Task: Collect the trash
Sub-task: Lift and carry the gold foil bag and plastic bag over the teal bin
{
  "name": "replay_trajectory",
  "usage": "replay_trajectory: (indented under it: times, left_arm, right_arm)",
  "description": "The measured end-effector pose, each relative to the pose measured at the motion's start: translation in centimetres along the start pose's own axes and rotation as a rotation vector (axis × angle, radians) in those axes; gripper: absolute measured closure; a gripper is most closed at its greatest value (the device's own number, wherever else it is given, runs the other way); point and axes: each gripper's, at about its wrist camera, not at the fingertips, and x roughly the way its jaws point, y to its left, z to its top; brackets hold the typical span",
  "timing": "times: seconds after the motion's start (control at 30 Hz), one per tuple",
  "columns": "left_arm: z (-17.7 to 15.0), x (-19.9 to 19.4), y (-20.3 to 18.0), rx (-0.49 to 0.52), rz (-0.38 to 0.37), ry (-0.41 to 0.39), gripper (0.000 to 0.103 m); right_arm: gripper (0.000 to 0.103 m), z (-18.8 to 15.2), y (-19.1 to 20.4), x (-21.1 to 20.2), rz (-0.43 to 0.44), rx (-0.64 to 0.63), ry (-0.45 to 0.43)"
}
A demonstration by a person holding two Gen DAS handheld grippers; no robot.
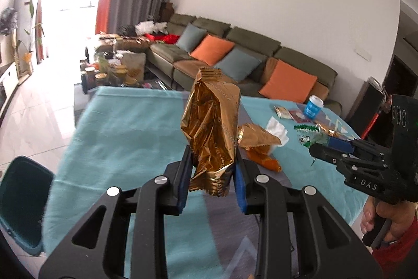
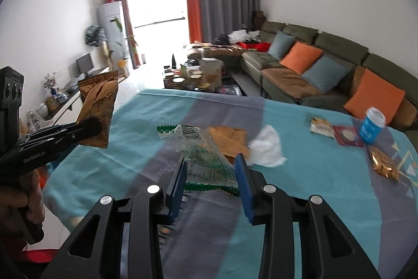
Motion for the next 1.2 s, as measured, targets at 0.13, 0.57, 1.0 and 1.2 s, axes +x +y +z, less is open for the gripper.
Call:
replay_trajectory:
  times: [0.13, 0.57, 1.0, 1.2]
  left_arm:
    - [0.1, -2.8, 1.6, -0.014, 0.045, -0.043, 0.074]
    - [-0.6, -12.3, 8.1, -0.09, 0.234, -0.151, 0.074]
    - [-3.2, -19.7, 14.4, -0.19, 0.4, -0.185, 0.073]
    - [-4.5, -21.6, 17.6, -0.238, 0.453, -0.179, 0.072]
  right_arm:
    - [0.068, 1.0, 2.7, 0.0, 0.052, -0.044, -0.019]
    - [0.068, 4.4, 11.2, 0.7, 0.217, -0.175, -0.072]
    - [0.068, 7.4, 19.8, 2.2, 0.381, -0.281, -0.091]
    - [0.068, 8.5, 24.4, 4.2, 0.476, -0.324, -0.061]
